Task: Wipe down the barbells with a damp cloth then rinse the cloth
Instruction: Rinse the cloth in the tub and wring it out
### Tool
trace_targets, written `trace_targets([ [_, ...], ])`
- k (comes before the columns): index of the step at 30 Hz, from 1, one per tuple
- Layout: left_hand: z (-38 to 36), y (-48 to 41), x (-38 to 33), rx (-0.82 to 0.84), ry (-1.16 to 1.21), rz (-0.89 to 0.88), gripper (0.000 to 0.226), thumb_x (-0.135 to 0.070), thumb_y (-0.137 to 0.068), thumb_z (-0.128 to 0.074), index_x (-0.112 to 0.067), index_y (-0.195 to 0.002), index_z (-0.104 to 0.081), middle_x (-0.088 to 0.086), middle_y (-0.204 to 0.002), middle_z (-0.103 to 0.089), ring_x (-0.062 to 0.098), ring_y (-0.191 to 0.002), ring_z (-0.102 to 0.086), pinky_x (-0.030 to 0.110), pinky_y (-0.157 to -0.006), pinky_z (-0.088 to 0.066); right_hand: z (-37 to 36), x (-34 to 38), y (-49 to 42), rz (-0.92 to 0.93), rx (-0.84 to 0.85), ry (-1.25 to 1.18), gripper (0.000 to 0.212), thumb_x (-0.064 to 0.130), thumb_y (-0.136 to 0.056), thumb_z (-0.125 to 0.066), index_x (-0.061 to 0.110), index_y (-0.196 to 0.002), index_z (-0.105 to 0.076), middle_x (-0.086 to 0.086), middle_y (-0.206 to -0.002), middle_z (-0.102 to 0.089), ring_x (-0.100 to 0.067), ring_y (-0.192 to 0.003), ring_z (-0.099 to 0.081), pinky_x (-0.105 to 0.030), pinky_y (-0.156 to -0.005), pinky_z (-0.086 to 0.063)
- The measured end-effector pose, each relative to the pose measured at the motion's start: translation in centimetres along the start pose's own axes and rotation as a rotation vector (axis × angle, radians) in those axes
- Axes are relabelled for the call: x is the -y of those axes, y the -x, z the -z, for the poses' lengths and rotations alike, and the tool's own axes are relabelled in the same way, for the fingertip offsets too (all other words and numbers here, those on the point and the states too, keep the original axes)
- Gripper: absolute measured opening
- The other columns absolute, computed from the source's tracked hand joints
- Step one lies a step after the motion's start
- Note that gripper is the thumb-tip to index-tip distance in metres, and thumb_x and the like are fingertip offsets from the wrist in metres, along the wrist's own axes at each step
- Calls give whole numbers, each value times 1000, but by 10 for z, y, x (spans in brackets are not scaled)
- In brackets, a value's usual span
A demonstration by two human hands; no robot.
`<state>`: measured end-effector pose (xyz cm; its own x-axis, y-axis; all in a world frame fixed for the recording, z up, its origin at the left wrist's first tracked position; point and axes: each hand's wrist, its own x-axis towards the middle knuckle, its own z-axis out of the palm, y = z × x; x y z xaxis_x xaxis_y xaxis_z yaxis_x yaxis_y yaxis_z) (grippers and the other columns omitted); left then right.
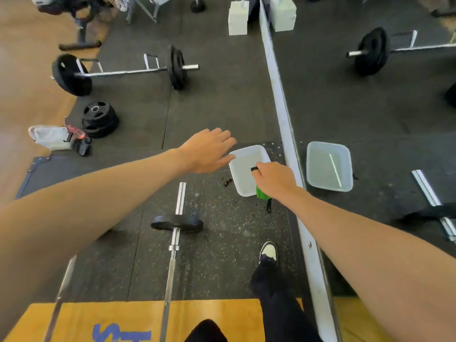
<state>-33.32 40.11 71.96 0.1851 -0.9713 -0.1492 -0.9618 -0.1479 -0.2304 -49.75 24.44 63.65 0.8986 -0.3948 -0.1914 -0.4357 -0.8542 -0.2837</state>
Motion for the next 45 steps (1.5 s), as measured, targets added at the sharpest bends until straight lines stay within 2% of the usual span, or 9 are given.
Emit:
trace_targets([
  [7,-134,-116,35,78,66,58,68,-54,-100,-10,-13,-133,-53,4,-117,-58,25,-102,-58,42,-82,-50,-57,-80,-154,40,-2,-39,31,33,-102,-32,17,-85,-52,3,-70,-55,-24,-66,-58,-36,-59,-46],
  [14,-346,-219,1,166,321,131,52,-48,-105,-37,-12,-141,-46,7,-128,-53,27,-112,-54,42,-90,-48,-200,-144,-270,-26,-57,-151,28,29,-103,-33,18,-82,-47,3,-70,-52,-21,-65,-51,-32,-52,-28],
  [22,-613,-307,-58,363,1038,516,64,-29,-103,-51,-11,-156,-22,15,-151,-42,33,-129,-51,42,-106,-43,-453,-222,-376,-181,124,-529,21,29,-106,-45,15,-101,-60,-1,-93,-62,-23,-89,-58,-37,-72,-44],
  [27,-719,-351,-68,423,1397,701,61,-24,-95,-60,-15,-146,-29,11,-125,-52,32,-107,-60,39,-64,-62,-562,-260,-429,-293,280,-685,56,25,-92,-74,20,-141,-47,-6,-126,-63,-26,-116,-60,-46,-103,-48],
  [30,-763,-378,-69,325,1283,666,76,-22,-90,-65,-15,-152,-23,18,-133,-41,38,-111,-56,38,-74,-57,-600,-285,-448,-214,357,-570,59,15,-86,-79,21,-138,-51,-7,-114,-66,-25,-107,-63,-39,-94,-52],
  [33,-786,-398,-72,338,1089,636,66,-31,-93,-66,-9,-145,-32,20,-136,-36,40,-111,-54,37,-89,-44,-627,-297,-457,-90,263,-409,33,17,-87,-77,21,-117,-62,2,-87,-63,-24,-88,-63,-30,-68,-45],
  [36,-802,-407,-72,268,1021,654,43,-26,-96,-64,-4,-125,-40,19,-118,-49,39,-101,-60,36,-76,-44,-641,-299,-458,-6,101,-123,4,20,-94,-65,20,-96,-61,1,-90,-59,-24,-81,-57,-33,-61,-38],
  [40,-803,-413,-70,294,1193,793,46,-52,-92,-66,-9,-86,-51,5,-69,-59,20,-55,-59,28,-48,-47,-637,-305,-451,-121,-30,101,8,16,-97,-56,13,-103,-51,-8,-106,-49,-23,-82,-45,-35,-63,-34],
  [45,-804,-418,-83,206,1205,854,38,-37,-91,-72,-7,-107,-55,10,-108,-45,24,-86,-51,30,-72,-43,-628,-321,-461,-382,24,-154,24,4,-93,-52,10,-116,-51,-14,-117,-51,-30,-95,-53,-38,-74,-44],
])
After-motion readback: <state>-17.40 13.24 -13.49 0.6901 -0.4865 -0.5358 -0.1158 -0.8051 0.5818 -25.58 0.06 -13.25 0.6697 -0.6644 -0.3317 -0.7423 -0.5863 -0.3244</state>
